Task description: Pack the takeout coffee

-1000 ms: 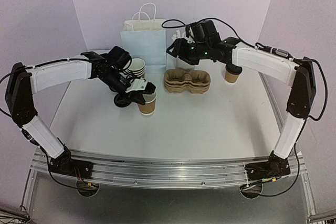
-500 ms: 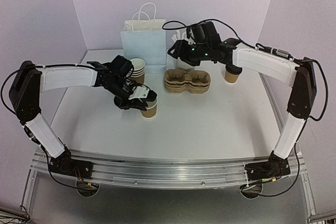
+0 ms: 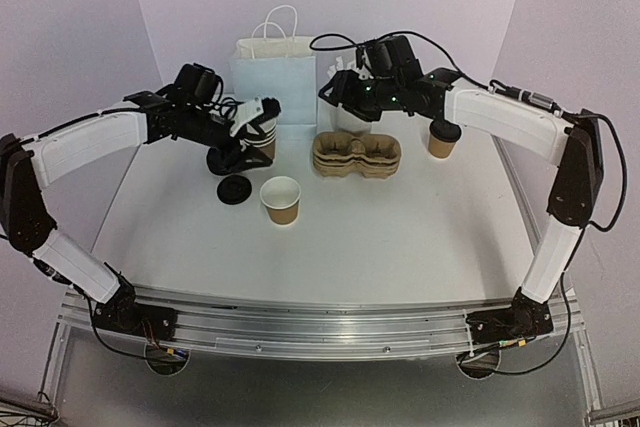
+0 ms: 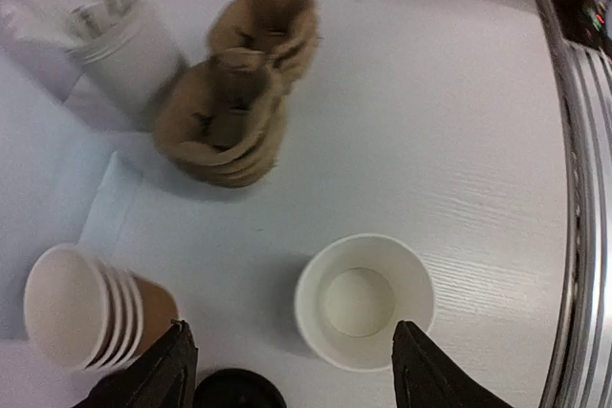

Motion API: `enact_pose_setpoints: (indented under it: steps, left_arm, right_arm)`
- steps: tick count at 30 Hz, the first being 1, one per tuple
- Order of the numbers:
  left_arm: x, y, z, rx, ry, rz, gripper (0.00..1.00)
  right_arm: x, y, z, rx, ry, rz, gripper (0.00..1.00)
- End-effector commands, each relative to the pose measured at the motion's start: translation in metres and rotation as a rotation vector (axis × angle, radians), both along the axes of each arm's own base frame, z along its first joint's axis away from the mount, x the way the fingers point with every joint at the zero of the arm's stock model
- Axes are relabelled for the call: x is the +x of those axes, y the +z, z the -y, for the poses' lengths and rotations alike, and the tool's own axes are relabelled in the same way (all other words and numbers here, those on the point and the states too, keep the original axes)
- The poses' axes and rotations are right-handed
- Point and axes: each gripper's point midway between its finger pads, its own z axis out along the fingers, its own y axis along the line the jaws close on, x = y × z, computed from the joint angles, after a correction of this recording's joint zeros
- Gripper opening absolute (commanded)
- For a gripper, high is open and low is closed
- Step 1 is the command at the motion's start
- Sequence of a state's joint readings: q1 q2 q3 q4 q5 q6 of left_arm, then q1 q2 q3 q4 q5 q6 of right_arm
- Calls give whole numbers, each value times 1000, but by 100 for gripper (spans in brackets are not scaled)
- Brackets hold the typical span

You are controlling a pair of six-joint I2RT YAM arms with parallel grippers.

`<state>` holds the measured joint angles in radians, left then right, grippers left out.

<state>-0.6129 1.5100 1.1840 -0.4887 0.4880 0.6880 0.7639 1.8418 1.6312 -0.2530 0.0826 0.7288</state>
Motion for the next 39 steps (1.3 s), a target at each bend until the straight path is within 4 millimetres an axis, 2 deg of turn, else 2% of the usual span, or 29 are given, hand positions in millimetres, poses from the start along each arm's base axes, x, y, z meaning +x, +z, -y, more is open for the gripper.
enact_pose_setpoints:
  steps: [1,4,8,14,17,21,24,32,39]
  left_arm:
    - [50,25,-55,-176,581,-143,71]
    - [42,-12,-74,-138,716,-237,71]
    - [43,-63,-96,-15,919,-368,73]
    - [54,-94,-99,99,958,-387,74]
    - [57,-113,-99,150,970,-413,66]
    - [71,-129,-84,187,936,-406,53]
    - [75,-140,-81,240,933,-423,45]
    - [64,-142,-62,249,873,-426,43]
    - [54,-151,-70,275,957,-492,40]
  right_arm:
    - [-5,32,8,59,-46,-9,59]
    - [-6,26,5,49,-47,-34,59]
    - [-6,20,1,20,-30,-41,59]
    - [-3,3,3,-54,-9,-21,61]
    - [-2,-3,1,-67,5,-26,61]
    - [-5,-3,7,-69,-14,-29,61]
    - [-8,-4,14,-76,-33,-31,61]
    - [-13,-6,21,-91,-39,-30,61]
    - [-20,-5,26,-99,-43,-23,61]
